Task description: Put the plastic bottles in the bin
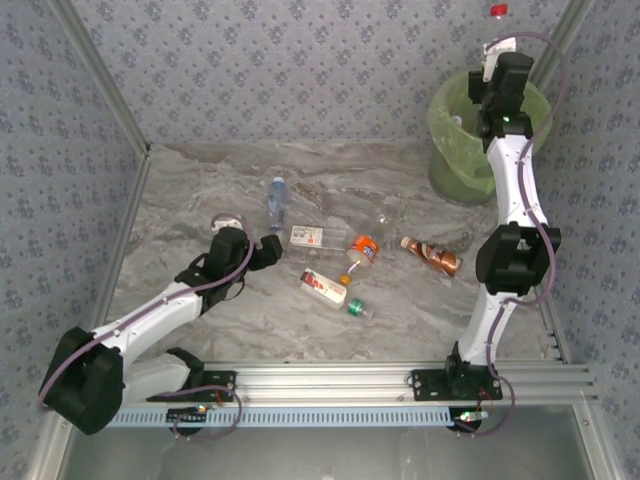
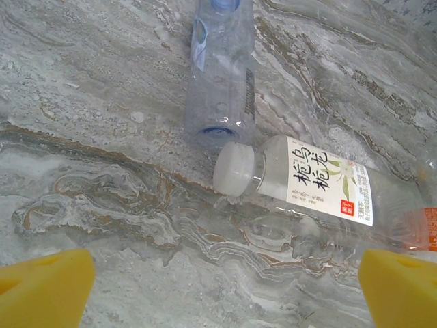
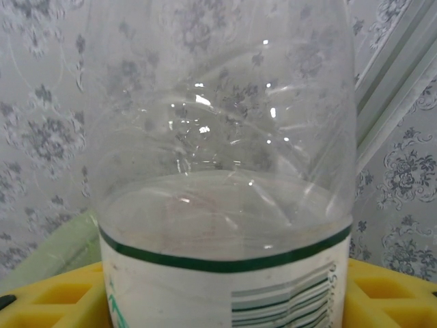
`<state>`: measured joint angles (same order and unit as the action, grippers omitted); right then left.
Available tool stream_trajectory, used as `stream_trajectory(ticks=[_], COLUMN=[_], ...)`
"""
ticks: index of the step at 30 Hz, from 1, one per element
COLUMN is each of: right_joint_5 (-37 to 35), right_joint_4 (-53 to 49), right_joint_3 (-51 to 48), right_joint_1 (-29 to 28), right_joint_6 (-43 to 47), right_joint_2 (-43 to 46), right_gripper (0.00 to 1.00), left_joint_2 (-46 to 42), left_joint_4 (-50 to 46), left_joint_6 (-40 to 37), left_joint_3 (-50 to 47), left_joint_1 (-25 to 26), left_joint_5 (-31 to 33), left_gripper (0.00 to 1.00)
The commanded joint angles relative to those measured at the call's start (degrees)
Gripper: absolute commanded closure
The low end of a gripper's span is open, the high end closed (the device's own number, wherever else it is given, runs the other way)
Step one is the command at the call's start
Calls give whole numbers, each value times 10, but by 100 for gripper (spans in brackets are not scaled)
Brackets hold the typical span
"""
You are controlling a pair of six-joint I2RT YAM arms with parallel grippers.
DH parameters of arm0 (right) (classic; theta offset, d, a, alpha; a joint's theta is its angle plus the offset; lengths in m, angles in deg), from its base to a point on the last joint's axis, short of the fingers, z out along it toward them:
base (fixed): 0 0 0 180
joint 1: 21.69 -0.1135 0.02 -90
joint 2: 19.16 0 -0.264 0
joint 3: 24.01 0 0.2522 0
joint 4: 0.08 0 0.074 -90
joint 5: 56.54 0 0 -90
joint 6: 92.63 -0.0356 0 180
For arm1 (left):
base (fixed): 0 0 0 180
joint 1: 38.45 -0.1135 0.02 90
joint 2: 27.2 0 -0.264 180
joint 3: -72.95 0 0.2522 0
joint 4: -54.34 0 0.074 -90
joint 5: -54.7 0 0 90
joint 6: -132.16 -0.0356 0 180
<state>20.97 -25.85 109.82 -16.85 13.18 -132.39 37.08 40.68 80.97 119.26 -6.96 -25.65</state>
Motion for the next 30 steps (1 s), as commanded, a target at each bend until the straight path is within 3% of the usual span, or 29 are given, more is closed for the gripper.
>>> stream_trajectory(ticks=[1,6,14,30], right_joint_5=[-40,-71,-27,-10], right_joint_4=[-15,-13,-110,-160], right_joint_3=[24,16,85,103], right_joint_1=[-4,15,64,73], right_joint_6=[44,29,-48,-54], right_joint_2=[-18,-32,-73,-101], right_gripper=[36,36,35,25], left_joint_2=[1,1,3,4], left_joint_4=[11,11,11,9], left_joint_6=[8,7,9,6], left_joint_3=[4,2,3,3], left_joint_1=[-3,-3,-3,-3], left_joint_5=[-4,-3,-1,-3], left_gripper=[1,1,1,1])
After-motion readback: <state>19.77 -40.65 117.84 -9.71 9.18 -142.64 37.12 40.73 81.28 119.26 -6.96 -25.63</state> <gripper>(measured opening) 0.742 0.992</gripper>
